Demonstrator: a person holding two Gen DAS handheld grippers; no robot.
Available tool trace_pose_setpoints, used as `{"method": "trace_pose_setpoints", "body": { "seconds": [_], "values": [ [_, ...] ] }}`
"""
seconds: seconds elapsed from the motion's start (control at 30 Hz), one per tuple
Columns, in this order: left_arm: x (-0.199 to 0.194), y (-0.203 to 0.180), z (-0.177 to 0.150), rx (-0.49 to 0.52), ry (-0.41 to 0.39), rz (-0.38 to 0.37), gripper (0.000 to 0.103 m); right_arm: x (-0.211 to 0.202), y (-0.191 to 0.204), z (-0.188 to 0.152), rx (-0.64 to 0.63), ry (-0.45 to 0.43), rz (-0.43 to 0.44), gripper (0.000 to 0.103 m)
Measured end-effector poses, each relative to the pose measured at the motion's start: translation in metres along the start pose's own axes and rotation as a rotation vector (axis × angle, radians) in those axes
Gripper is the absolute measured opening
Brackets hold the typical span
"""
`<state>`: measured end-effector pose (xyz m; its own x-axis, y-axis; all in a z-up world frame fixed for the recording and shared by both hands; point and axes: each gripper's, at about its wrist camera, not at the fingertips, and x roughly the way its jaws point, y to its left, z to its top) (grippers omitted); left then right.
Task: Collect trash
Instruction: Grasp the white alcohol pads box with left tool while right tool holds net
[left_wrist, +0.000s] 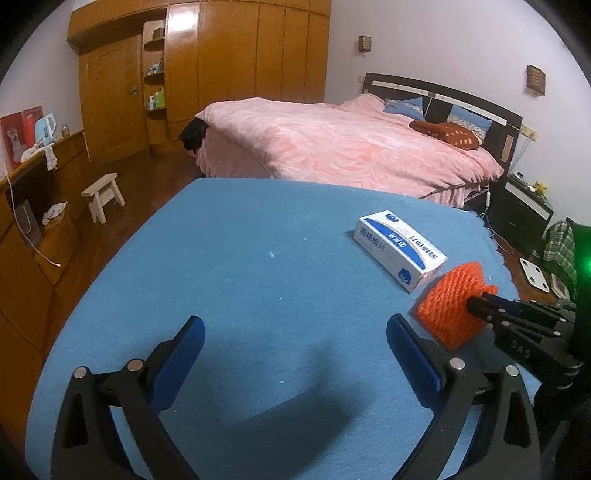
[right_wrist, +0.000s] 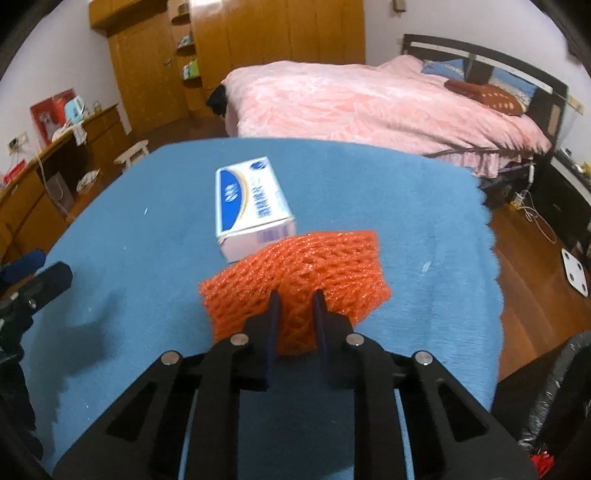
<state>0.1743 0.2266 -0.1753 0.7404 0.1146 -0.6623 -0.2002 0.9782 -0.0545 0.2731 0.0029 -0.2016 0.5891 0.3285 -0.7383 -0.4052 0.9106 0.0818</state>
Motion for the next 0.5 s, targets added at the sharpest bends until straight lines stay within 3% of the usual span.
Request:
{"method": "trace_pose_setpoints", "body": {
  "seconds": [0.27, 0.5],
  "values": [
    [0.009, -0.029, 0.016, 0.028, -0.015, -0.048, 0.097, -0.010, -0.041, 0.012, 0.113, -0.025, -0.086, 0.017],
    [0.038, -0.064, 0.025, 0.065, 0.009, -0.089, 0.097, -0.008, -0.059, 0.013, 0.170, -0.017, -0.107, 0.017]
  ]
}}
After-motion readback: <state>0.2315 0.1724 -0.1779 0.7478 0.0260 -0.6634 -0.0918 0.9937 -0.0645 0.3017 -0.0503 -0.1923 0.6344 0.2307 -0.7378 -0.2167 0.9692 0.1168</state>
